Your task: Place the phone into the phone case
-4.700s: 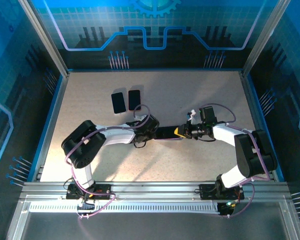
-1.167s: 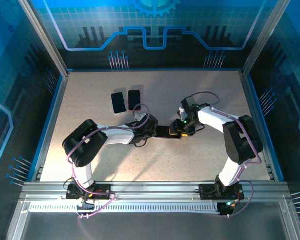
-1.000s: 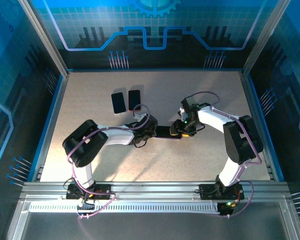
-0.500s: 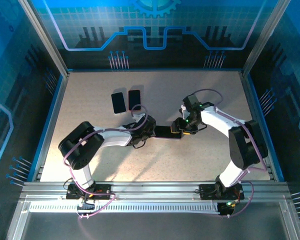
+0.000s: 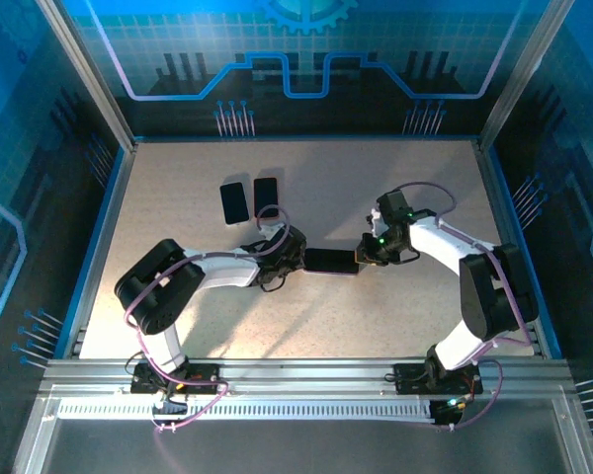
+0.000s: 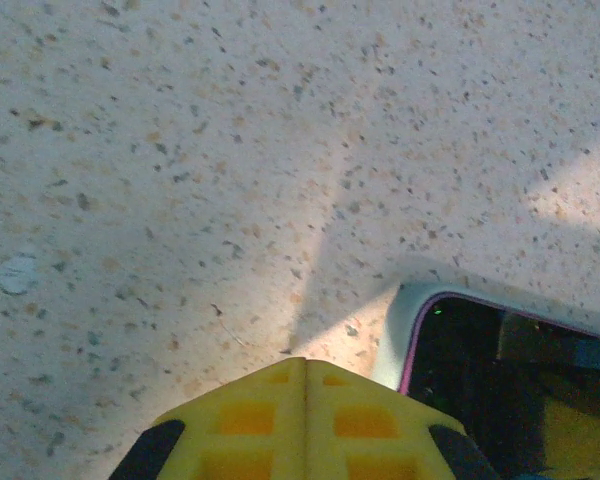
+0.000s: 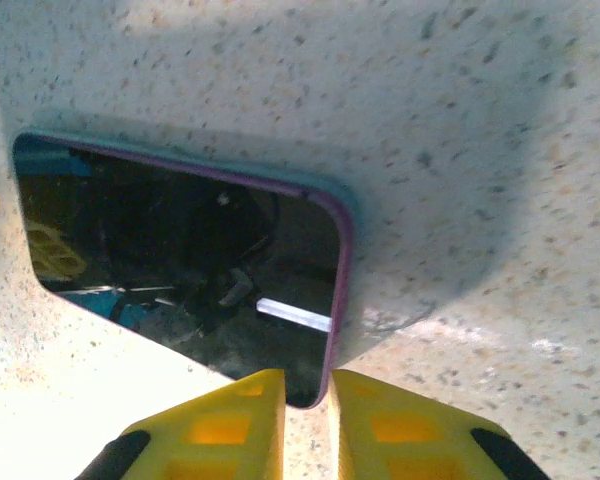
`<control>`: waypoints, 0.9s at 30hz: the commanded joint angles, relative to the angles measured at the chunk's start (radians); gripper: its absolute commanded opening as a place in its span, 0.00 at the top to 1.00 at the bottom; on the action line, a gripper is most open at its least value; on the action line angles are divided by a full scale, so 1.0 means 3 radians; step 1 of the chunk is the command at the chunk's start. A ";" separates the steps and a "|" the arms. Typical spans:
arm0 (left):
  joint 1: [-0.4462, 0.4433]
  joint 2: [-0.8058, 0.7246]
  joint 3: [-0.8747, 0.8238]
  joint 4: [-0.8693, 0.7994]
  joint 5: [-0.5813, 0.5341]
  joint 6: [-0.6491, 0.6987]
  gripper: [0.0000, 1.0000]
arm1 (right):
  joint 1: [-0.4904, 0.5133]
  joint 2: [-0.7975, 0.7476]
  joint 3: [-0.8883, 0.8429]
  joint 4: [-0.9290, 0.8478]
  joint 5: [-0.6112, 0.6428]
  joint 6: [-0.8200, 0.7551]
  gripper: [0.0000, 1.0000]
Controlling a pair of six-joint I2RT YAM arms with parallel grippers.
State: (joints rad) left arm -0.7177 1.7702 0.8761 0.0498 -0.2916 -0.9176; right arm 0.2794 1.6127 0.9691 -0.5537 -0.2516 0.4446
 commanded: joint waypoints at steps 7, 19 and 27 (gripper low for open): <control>0.0047 0.0152 0.0175 -0.0166 -0.0008 -0.0007 1.00 | -0.0092 0.0210 -0.0020 0.0231 -0.0198 -0.0051 0.84; 0.0049 0.0298 0.0242 -0.0126 0.0081 -0.0046 1.00 | -0.0067 0.0371 -0.0068 0.0388 -0.0319 0.0019 0.86; 0.0048 0.0350 0.0245 -0.0085 0.0134 -0.0077 1.00 | 0.0004 0.0412 -0.0086 0.0443 -0.0345 0.0077 0.86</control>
State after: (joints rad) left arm -0.7078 1.8290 0.9287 0.0280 -0.2905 -0.9180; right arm 0.2634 1.7088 0.9627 -0.4404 -0.3260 0.4522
